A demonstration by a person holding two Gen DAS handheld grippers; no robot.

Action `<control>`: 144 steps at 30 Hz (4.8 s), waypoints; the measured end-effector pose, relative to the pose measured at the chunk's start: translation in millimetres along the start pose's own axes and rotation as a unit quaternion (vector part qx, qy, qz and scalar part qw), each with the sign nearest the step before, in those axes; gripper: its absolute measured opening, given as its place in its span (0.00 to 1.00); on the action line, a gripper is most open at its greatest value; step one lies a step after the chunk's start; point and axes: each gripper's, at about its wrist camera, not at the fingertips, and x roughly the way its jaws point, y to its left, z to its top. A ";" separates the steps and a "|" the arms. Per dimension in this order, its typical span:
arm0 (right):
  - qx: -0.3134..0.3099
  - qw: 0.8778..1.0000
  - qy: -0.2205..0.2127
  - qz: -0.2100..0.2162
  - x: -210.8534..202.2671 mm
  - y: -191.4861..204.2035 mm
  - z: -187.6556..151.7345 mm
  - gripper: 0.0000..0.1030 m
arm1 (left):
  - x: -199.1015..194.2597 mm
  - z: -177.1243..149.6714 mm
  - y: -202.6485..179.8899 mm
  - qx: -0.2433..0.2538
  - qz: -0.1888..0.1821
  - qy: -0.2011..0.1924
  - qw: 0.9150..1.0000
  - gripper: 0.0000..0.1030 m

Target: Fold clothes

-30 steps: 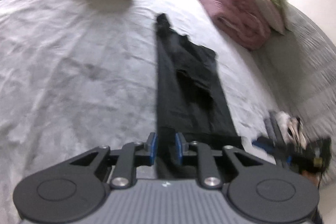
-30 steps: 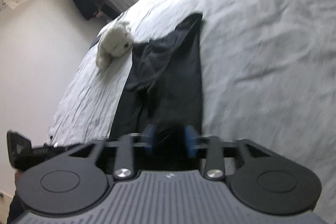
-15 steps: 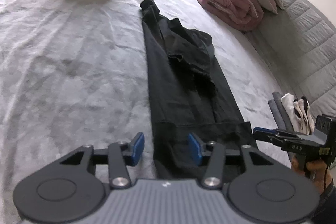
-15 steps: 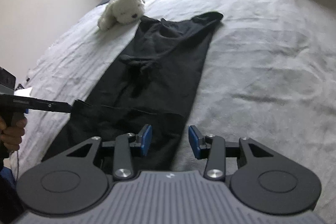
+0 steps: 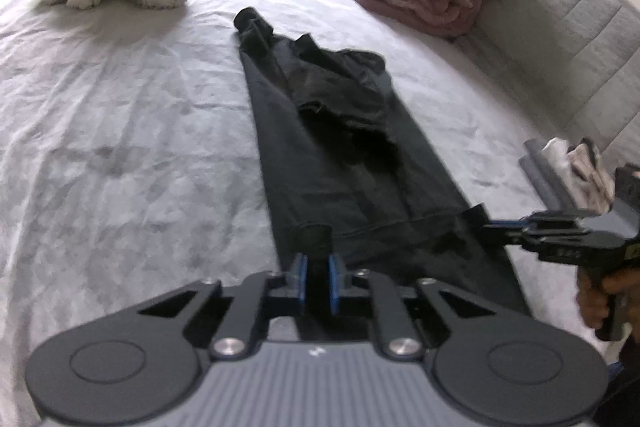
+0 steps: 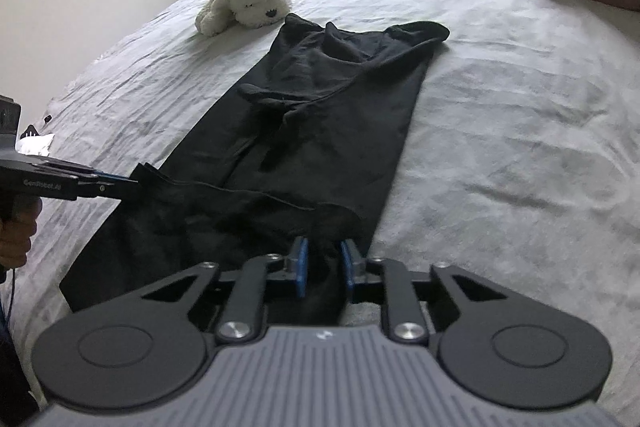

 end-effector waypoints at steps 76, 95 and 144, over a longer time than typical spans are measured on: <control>0.039 0.983 -0.176 -0.038 12.0 -43.6 94.7 0.06 | 55.0 135.3 25.5 -0.019 -0.094 -0.178 0.979 0.04; 0.075 0.986 -0.140 -0.056 98.5 -97.9 153.8 0.06 | 141.4 174.2 63.2 -0.050 -0.009 -0.176 0.983 0.04; 0.040 0.998 -0.018 -0.034 27.6 35.6 8.7 0.21 | 54.2 -14.0 -51.6 0.103 0.112 -0.078 0.985 0.43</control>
